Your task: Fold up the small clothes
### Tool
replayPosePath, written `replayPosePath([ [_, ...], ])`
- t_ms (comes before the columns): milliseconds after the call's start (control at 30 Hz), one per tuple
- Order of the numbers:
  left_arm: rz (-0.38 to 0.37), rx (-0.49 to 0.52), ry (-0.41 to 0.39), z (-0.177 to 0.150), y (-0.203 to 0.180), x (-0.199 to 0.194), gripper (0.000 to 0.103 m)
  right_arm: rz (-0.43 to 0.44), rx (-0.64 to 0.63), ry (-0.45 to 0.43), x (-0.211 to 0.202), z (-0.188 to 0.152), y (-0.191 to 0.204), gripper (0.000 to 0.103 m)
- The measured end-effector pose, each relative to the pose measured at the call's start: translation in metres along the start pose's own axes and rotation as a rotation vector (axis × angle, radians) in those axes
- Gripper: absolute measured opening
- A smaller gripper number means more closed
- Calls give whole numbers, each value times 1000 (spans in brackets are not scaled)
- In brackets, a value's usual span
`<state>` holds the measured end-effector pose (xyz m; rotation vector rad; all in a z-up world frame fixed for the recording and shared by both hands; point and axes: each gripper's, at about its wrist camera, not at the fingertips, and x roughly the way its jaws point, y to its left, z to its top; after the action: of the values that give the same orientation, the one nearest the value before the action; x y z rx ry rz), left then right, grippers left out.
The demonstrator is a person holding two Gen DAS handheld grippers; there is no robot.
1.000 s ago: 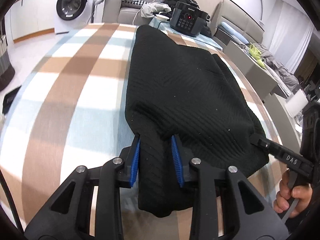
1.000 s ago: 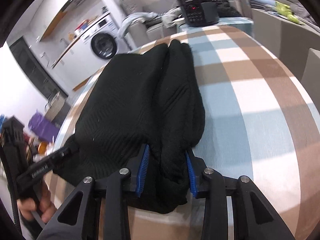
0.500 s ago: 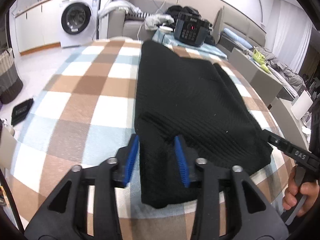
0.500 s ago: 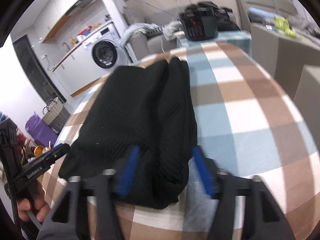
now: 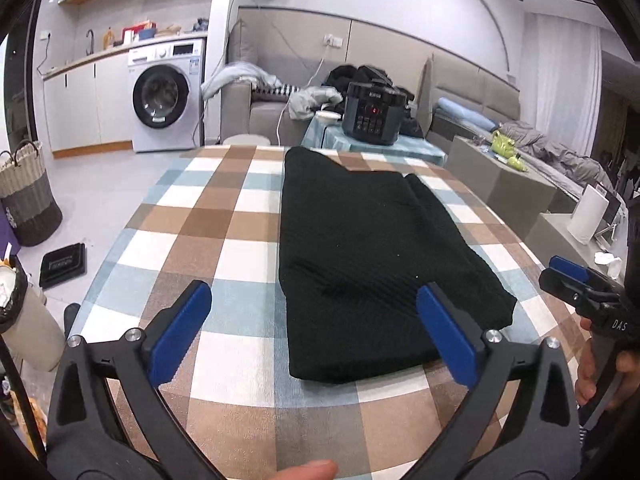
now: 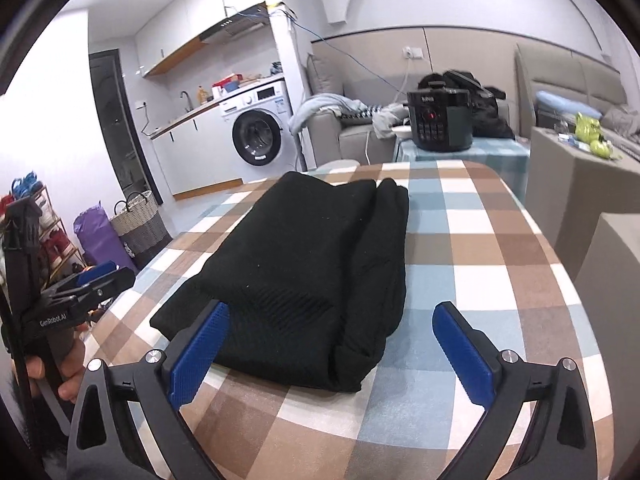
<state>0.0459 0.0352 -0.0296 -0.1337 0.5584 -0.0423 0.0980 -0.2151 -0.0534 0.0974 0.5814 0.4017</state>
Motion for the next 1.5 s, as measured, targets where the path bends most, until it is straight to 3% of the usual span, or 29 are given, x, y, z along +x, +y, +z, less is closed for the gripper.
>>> replayPosePath([
  [233, 26, -12, -50, -11, 5, -9, 102, 10, -63, -71, -8, -9, 5, 103],
  [667, 41, -17, -119, -21, 17, -9, 102, 26, -74, -121, -9, -19, 3, 103],
  [1500, -4, 22, -152, -30, 10, -5, 102, 33, -111, -158, -15, -21, 9, 103],
])
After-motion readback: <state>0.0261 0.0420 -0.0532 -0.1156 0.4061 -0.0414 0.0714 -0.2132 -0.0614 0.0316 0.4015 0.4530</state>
